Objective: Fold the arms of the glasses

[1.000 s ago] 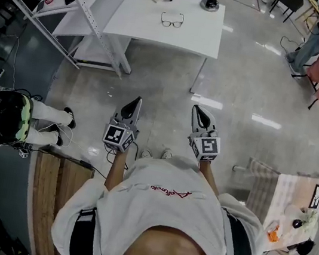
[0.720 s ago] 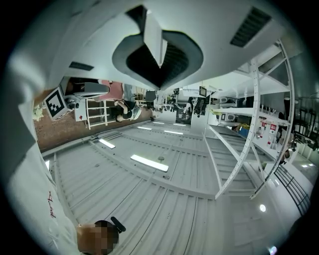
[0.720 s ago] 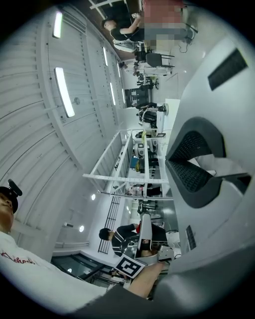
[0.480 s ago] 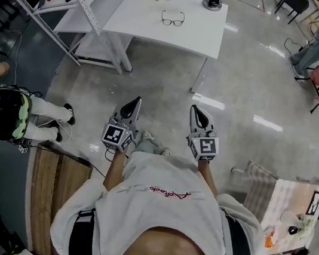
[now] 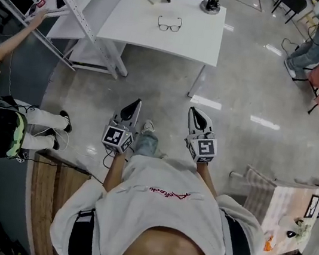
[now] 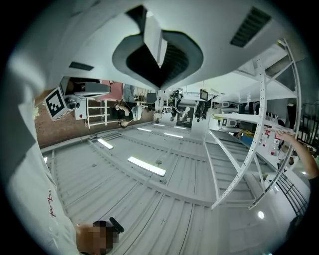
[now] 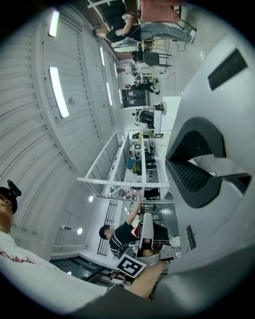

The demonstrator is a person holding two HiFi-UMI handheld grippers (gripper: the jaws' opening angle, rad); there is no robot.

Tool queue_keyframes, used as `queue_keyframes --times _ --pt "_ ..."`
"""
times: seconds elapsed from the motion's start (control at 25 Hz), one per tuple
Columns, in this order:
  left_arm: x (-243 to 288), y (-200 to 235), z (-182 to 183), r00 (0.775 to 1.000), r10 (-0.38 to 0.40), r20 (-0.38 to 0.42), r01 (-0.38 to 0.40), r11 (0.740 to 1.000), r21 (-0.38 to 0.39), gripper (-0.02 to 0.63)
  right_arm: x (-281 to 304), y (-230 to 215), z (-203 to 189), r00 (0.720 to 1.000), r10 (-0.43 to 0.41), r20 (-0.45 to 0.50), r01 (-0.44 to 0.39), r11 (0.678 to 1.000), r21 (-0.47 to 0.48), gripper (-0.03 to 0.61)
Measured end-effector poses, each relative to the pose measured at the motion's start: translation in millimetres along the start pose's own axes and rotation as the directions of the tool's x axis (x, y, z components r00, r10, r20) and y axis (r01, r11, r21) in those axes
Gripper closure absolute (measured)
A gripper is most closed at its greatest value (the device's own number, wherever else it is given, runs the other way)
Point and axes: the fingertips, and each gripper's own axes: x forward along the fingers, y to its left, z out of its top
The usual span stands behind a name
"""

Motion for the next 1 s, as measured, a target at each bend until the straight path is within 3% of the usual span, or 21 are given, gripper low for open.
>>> queue_keyframes --times 0.52,1.0 --pt "93 103 26 0.999 -0.034 0.024 0.034 0.999 -0.013 0.615 134 -35 24 1.000 -0.017 -0.004 0.017 0.999 -0.049 0.555" --pt "143 188 36 0.995 -0.094 0.027 0.094 0.995 -0.026 0.615 230 -30 26 0.999 -0.052 -0.014 0.052 0.998 -0.046 0.555"
